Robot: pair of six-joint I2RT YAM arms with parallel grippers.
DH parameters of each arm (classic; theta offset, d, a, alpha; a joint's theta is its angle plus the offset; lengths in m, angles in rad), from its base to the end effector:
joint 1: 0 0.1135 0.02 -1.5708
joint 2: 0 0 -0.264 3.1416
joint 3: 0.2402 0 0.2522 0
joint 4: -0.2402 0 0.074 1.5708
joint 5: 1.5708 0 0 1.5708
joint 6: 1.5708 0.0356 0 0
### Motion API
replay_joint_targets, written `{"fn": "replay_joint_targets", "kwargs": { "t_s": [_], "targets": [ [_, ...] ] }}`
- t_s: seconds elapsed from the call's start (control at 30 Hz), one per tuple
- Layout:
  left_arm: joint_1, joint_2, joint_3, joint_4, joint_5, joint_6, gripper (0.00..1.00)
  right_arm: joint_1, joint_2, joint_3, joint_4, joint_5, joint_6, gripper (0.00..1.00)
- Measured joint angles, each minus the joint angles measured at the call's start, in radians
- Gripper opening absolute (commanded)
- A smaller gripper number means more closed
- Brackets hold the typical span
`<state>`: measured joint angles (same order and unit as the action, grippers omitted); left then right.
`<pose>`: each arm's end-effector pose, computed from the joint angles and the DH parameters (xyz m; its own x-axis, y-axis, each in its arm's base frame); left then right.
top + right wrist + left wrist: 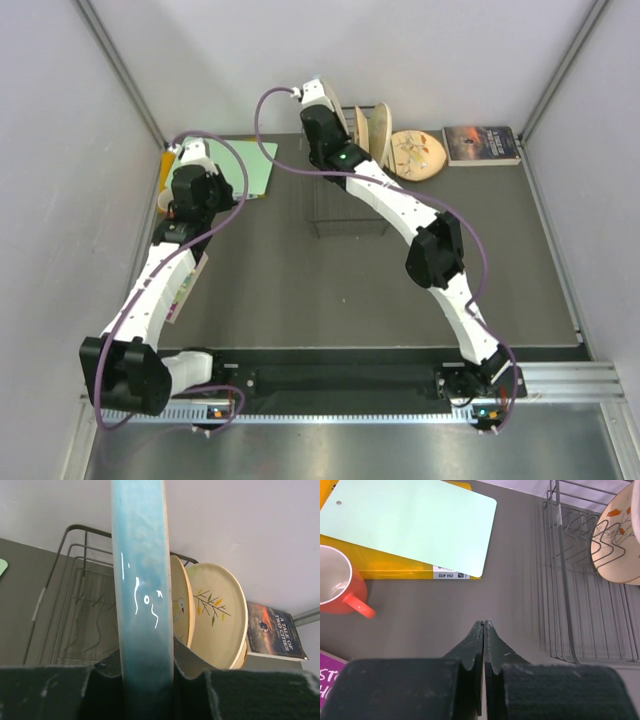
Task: Load the plates into the dish rack
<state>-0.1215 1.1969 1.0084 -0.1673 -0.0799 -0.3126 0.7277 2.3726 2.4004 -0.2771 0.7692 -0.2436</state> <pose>0.2764 -0.0309 0.3342 -0.3433 -0.2669 -0.9005 -0.0620 0.9631 -0.2618 0.4267 0.3470 0.3393 -0.1849 -0.3968 -0.8991 -0.0197 0.9162 -0.4003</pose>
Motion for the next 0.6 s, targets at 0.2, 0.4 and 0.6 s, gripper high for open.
{"fn": "replay_joint_targets", "kwargs": {
  "t_s": [0.2, 0.4, 0.6],
  "targets": [
    [0.000, -0.027, -0.028, -0.006, -0.005, 0.000, 0.00, -0.028, 0.019, 0.000, 0.001, 0.005, 0.001, 0.00],
    [0.000, -0.050, -0.048, -0.015, -0.007, 0.000, 0.00, -0.064, 0.068, 0.000, 0.000, -0.001, 0.008, 0.00],
    [0.000, -0.050, -0.050, -0.019, -0.007, 0.001, 0.00, -0.082, 0.134, 0.003, 0.038, -0.035, 0.019, 0.00]
  ]
}}
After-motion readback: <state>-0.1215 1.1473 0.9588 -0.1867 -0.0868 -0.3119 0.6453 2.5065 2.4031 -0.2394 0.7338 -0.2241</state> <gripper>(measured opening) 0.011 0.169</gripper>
